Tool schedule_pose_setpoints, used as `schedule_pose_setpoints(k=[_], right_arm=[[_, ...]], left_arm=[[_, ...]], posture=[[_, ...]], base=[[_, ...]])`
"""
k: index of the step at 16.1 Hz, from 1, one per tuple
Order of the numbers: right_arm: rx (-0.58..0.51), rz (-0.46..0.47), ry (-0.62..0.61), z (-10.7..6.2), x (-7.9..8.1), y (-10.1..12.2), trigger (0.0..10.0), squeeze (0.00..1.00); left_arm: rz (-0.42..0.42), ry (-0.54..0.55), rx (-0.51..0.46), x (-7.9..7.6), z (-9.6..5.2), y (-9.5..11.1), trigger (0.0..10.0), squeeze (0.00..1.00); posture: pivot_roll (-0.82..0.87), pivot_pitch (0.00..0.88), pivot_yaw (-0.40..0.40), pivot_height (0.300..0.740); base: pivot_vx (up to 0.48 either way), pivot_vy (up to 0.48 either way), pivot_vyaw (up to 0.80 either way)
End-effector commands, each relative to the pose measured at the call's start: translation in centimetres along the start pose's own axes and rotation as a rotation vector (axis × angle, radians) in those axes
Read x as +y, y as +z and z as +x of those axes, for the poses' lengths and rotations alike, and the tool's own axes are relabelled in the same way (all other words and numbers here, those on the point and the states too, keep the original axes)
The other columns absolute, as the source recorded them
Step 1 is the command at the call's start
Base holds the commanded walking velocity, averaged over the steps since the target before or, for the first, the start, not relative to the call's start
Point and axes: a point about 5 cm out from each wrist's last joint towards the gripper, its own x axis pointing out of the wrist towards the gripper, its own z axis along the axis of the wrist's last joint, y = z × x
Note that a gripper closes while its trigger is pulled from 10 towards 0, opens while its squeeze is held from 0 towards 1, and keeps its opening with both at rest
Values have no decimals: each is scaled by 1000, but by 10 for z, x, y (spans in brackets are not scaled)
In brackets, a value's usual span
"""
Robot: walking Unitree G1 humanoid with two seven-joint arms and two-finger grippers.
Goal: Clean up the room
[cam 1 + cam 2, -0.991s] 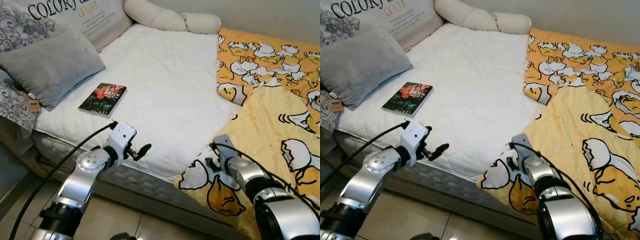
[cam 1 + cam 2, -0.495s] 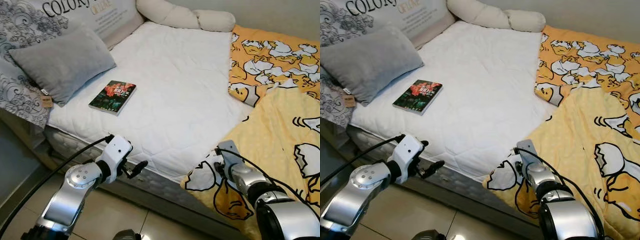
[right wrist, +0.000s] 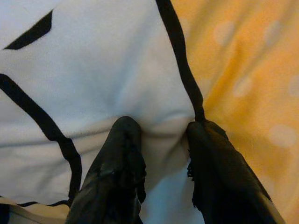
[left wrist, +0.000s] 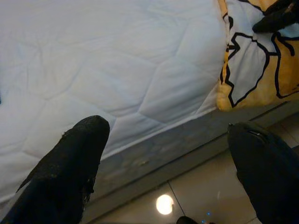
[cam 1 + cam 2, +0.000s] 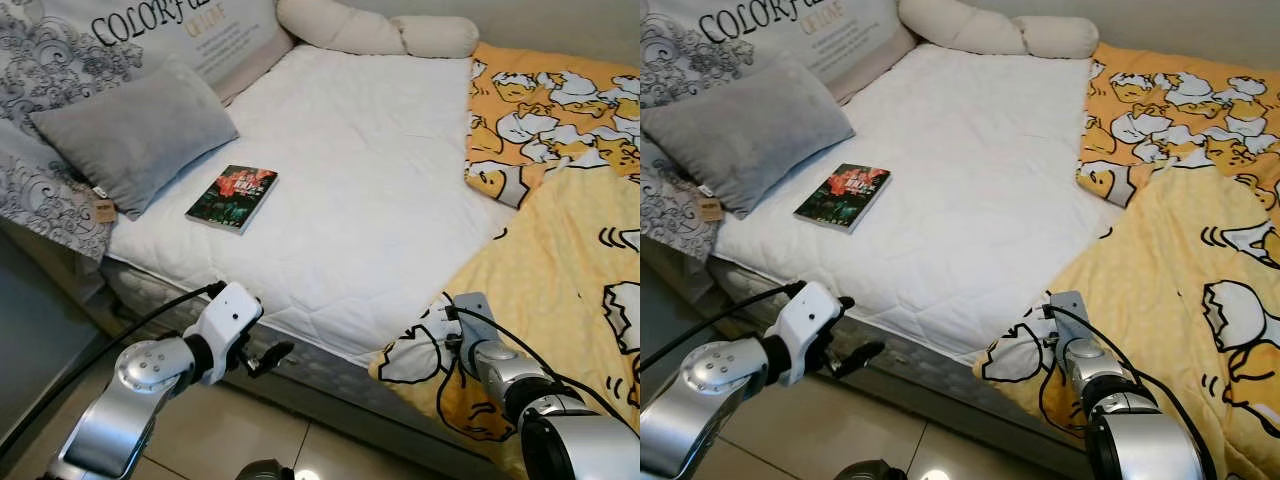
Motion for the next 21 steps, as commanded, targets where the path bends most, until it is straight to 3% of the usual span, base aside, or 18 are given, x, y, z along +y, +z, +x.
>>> schedule_pose_setpoints(k=[1, 3, 11, 15, 17, 20, 21], right_arm=[[8, 28, -17, 0, -5, -4, 0, 0], [-10, 48, -13, 0, -7, 0, 0, 0], [-34, -33, 97, -1, -8, 7, 0, 0], [-46, -90, 239, -3, -7, 13, 0, 0], [-69, -83, 344, -5, -5, 16, 0, 0], [-62, -145, 818, -19, 10, 4, 0, 0], [-47, -161, 876, -21, 11, 0, 0, 0]], left_arm=[[6, 5, 11, 0, -4, 0, 10000, 0], [-5, 10, 19, -2, -5, -2, 10000, 0], [-13, 20, -1, 2, 3, 4, 10000, 0], [-15, 21, -8, 2, 9, 5, 10000, 0], [-17, 20, -11, 3, 12, 6, 10000, 0], [-32, 29, -20, 2, 16, 5, 10000, 0], [-32, 27, -22, 1, 16, 5, 10000, 0]], posture=[[205, 0, 61, 740], [197, 0, 47, 740], [159, 0, 31, 740], [125, 0, 26, 740], [111, 0, 17, 740], [89, 0, 12, 740], [87, 0, 12, 740]], base=[[0, 0, 0], [0, 0, 0], [0, 0, 0], [0, 0, 0], [0, 0, 0], [0, 0, 0], [0, 0, 0]])
